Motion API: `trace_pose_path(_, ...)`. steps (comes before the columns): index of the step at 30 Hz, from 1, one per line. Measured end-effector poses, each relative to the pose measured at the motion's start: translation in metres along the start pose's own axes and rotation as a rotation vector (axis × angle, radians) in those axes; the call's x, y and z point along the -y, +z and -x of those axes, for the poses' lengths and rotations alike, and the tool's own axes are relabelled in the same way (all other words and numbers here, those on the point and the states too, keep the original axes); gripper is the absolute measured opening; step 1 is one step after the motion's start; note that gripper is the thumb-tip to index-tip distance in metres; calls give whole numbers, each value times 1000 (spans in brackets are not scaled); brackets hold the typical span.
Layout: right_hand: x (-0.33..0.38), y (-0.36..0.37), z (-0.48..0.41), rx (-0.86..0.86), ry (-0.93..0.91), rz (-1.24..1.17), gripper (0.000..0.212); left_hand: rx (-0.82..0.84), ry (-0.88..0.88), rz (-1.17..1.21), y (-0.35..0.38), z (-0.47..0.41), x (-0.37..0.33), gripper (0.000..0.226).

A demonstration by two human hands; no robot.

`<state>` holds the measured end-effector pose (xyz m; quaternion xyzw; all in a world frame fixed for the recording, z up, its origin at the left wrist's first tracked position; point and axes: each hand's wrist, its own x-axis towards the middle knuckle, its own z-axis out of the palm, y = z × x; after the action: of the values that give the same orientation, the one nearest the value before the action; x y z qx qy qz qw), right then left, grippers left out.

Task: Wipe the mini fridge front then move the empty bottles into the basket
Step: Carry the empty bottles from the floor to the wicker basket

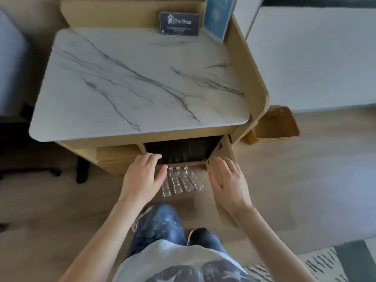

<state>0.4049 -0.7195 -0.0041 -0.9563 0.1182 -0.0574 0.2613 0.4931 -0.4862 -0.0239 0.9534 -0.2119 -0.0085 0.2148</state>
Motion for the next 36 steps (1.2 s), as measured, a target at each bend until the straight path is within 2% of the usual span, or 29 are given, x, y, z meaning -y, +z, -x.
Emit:
trace_pose_path(6, -21, 1, 12, 93, -129, -50, 33, -33, -179, -19, 22, 65, -28, 33)
trace_pose_path(11, -30, 28, 18, 117, -108, -114, 33, -7, -250, -15, 44, 85, -23, 26)
trace_pose_path(16, -54, 103, 3, 136, -39, -81, 37, 63, -260, -1, 98, 71, 19, 28)
trace_pose_path(23, -143, 309, -31, 180, -3, -69, 39, 99, -169, -58, 275, 28, 133, 42)
trace_pose_path(29, -249, 515, -51, 203, -81, -78, 41, 146, -134, -77, 479, 19, 244, 35)
trace_pose_path(36, -360, 707, -54, 201, -216, 37, 42, 163, -55, -56, 684, 31, 354, 30)
